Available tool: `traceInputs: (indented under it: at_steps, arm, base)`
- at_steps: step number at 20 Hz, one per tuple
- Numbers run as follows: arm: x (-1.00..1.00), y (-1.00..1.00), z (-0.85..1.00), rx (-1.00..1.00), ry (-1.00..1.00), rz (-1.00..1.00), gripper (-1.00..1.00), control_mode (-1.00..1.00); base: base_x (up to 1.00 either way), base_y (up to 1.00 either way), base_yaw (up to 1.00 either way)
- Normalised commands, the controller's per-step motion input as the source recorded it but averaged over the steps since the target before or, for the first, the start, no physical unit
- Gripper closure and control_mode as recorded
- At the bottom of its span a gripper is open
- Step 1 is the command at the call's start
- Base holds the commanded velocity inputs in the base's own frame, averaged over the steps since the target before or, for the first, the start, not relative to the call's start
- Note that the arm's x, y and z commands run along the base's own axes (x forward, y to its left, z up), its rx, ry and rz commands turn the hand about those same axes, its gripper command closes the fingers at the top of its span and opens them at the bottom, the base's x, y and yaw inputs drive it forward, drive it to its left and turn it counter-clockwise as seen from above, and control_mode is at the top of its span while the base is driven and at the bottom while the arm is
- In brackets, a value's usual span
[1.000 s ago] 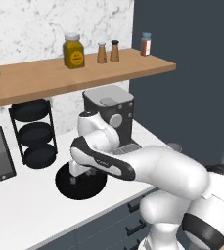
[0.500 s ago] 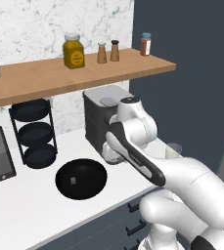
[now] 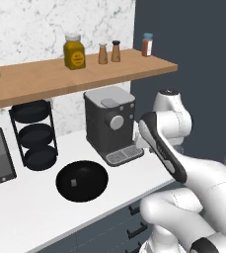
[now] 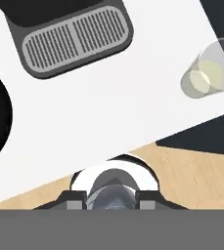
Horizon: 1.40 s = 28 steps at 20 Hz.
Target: Grab a lemon wedge from the fridge and one ice cube from the ice bowl, and put them in the glass of lemonade.
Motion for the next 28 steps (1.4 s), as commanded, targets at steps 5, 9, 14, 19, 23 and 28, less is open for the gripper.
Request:
traceInputs:
  at_steps: [5,9,14,19,23,28]
  arm:
    - [0.25,-0.89,0.01,0.00,0.00,-0.47,1.00,-1.00]
    - [0.29,-0.70,0.03,0.00,0.00,-0.49,1.00,-1.00]
    - [0.25,-0.16,-0.05,0.00,-0.02,-0.23,1.00,-1.00]
    - [0.46,-0.14,-0.36,0.04,-0.01,0.00,1.00,-1.00]
    - [0.16,-0.29,-0.25,0.03,-0.06,-0.01,1.00,-1.00]
    - [0.09,-0.16,-0.13,0.00,-0.04,0.00,1.00,-1.00]
  base:
    - [0.00,0.00,0.00]
    - [0.00,0.00,0.00]
    - [0.00,0.00,0.00]
    - [0.00,0.00,0.00]
    - [0.00,0.00,0.00]
    - [0.00,0.00,0.00]
